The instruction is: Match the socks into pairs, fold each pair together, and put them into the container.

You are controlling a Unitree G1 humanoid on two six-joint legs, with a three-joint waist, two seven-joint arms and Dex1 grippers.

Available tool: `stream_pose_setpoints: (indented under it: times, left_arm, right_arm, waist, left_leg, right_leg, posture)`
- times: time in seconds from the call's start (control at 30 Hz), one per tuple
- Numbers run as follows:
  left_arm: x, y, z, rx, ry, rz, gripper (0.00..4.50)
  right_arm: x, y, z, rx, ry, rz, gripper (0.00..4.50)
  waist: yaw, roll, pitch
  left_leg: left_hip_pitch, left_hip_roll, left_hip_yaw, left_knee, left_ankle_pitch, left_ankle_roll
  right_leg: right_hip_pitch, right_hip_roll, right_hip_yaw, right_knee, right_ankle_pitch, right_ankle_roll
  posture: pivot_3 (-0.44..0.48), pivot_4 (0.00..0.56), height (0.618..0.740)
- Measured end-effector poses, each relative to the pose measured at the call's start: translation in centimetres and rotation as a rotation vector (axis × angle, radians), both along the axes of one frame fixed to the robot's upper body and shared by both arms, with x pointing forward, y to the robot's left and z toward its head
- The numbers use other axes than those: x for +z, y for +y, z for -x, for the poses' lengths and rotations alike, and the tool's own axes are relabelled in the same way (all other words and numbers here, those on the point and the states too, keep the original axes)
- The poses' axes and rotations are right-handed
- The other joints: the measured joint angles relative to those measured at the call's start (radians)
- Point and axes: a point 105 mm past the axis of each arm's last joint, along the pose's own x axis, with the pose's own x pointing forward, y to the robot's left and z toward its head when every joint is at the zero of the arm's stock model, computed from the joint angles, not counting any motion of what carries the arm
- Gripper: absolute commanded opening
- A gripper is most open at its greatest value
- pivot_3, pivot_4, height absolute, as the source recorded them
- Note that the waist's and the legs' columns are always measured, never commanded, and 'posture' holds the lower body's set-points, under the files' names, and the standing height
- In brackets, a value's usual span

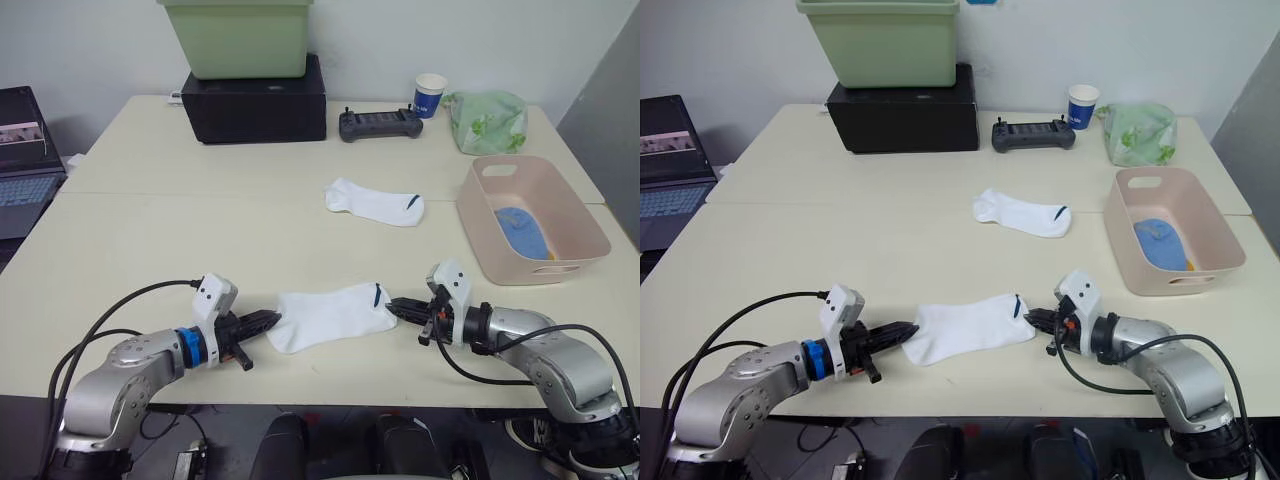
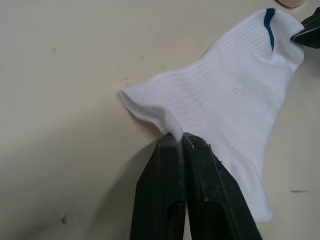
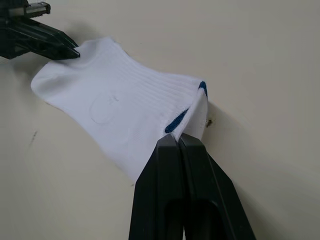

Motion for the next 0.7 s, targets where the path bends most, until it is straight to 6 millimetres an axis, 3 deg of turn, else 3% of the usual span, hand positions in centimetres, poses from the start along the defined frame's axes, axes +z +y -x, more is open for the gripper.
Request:
stream_pose_setpoints:
  times: [0.2,0.5,0.7]
  left_arm:
    - [-0.3,0.3,0.1,0.037,-0.004,-0.023,0.01]
    - [0.2,0.3,-2.3,0.006,-0.086,-0.075,0.01]
    - [-0.5,0.3,-2.7,-0.047,-0.099,-0.127,0.01]
  right_arm:
    - [-0.6,-0.5,0.6,0.017,0.029,0.022,0.00]
    - [-1.3,-1.0,0.9,-0.070,0.076,-0.037,0.00]
    - [-1.3,-1.9,0.5,-0.128,0.072,-0.030,0.00]
  waist:
    - [0.001,0.000,0.000]
    - [0.003,0.000,0.000]
    - [-0.001,0.000,0.000]
  left_leg:
    - [0.000,0.000,0.000,0.000,0.000,0.000]
    - [0.000,-0.001,0.001,0.000,0.000,0.000]
    - [0.000,0.000,0.001,0.000,0.000,0.000]
  right_leg:
    - [0.000,0.000,0.000,0.000,0.000,0.000]
    - [0.000,0.000,0.000,0.000,0.000,0.000]
    - [-0.001,0.001,0.000,0.000,0.000,0.000]
  posture:
    - [0.000,0.150,0.740]
    - [0.000,0.150,0.740]
    - [0.000,0.150,0.740]
